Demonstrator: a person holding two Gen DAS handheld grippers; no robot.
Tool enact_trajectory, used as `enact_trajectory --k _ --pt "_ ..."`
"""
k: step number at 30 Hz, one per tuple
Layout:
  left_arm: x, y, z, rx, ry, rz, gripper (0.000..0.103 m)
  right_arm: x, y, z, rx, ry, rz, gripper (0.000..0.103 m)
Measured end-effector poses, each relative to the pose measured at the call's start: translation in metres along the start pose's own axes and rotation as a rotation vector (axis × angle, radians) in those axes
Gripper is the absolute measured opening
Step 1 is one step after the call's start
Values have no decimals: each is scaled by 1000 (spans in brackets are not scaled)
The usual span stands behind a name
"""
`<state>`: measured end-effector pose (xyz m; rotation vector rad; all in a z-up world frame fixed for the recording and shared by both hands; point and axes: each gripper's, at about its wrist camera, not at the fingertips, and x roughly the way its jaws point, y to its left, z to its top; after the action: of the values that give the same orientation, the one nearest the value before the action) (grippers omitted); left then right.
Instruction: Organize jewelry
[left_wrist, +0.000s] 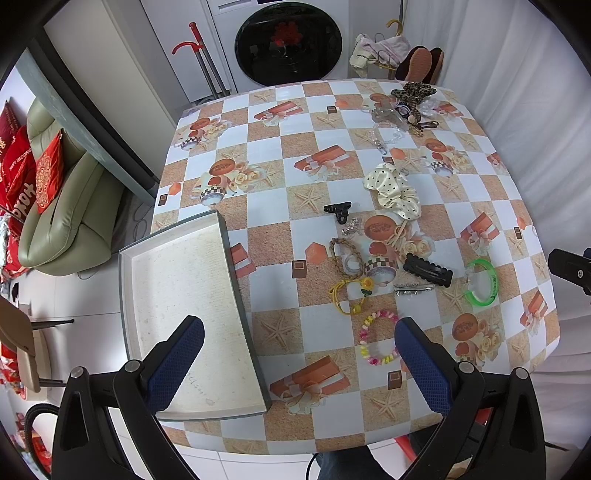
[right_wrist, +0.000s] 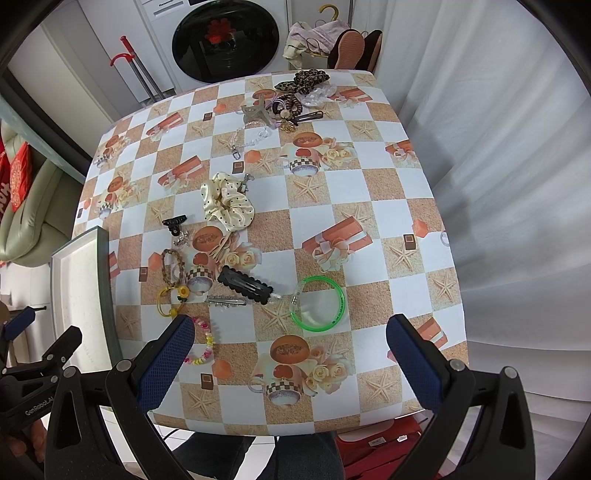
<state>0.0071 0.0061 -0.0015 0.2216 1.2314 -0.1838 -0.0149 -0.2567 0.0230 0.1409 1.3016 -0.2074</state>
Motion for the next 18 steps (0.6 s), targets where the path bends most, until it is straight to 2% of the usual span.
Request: enact_trajectory --k 18 --pt "0 -1 0 0 1 2 103 0 0 1 1 0 2 103"
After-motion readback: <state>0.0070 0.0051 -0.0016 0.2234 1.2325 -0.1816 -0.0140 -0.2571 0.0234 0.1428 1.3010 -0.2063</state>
